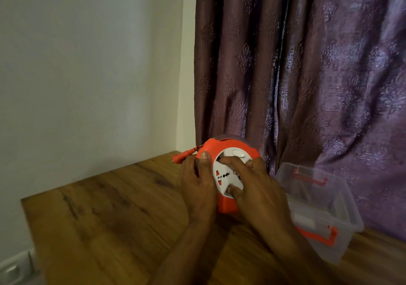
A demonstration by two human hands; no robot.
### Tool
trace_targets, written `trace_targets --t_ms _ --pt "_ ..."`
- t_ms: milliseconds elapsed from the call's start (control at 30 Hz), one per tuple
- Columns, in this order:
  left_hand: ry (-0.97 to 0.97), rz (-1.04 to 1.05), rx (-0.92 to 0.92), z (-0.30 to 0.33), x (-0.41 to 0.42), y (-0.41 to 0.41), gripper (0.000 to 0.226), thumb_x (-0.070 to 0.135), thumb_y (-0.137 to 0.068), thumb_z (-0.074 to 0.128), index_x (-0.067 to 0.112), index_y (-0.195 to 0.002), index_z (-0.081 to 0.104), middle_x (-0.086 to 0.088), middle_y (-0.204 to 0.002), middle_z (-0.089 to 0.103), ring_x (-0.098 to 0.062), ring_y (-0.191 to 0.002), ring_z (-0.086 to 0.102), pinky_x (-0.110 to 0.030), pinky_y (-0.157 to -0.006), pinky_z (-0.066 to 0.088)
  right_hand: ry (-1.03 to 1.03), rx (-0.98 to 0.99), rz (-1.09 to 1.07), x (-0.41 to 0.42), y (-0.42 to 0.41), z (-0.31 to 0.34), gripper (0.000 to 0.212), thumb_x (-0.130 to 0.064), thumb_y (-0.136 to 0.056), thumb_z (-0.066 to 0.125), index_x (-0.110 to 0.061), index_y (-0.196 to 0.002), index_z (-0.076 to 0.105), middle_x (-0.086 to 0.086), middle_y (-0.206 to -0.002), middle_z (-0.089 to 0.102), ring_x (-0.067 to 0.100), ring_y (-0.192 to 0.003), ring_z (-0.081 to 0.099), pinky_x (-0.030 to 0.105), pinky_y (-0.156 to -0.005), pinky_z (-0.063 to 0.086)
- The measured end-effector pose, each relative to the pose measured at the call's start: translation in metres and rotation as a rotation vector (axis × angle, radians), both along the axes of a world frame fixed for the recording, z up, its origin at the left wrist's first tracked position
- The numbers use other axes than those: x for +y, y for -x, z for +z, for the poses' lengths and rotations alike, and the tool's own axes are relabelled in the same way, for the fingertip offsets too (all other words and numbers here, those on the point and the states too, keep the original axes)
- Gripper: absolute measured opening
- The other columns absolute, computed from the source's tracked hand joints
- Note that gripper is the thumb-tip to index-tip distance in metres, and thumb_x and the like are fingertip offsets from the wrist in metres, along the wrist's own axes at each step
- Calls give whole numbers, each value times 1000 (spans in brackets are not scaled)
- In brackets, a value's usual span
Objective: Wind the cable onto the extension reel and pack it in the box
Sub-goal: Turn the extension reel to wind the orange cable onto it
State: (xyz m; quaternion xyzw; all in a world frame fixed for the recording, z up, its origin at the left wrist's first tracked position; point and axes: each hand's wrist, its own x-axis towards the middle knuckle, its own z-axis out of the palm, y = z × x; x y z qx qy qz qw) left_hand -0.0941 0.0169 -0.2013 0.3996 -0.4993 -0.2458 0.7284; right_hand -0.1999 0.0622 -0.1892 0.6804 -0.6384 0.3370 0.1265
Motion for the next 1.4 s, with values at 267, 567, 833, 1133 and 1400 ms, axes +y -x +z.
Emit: trace_targets --t_ms 267,567,833,1133,1400 --pt "9 -9 34 3 2 2 41 54 -85 37 29 -114 51 12 -96 57 3 -72 56 -3 -54 43 -1 -16 -7 -1 -2 1 63 -34 -85 62 -57 -131 26 -6 -130 34 23 -110 56 36 -86 48" --pt "34 14 -9 3 4 1 24 46 -91 41 30 -108 49 12 -93 57 2 -75 56 -1 -55 42 31 -102 -39 0 -8 -3 65 -34 -84 64 -57 -131 26 -6 -133 37 25 -113 55 39 -88 48" --pt "78 32 -17 3 3 3 13 30 -99 47 24 -108 54 8 -94 62 -3 -80 62 -10 -65 47 34 -233 -10 -1 -7 -3 65 -35 -78 70 -58 -124 30 -6 -130 44 23 -112 54 36 -83 46" --pt "153 37 36 4 5 6 18 48 -89 40 36 -99 50 18 -87 60 -6 -78 64 -8 -62 48 84 -459 73 -4 -11 -5 61 -35 -73 75 -59 -116 39 -9 -128 49 16 -111 51 27 -81 40" --pt "191 -92 135 5 3 12 29 50 -89 45 32 -109 57 12 -102 68 -2 -88 69 -15 -66 57 202 -433 25 -7 -10 -9 63 -27 -77 73 -56 -121 40 -6 -131 39 19 -114 51 18 -79 35"
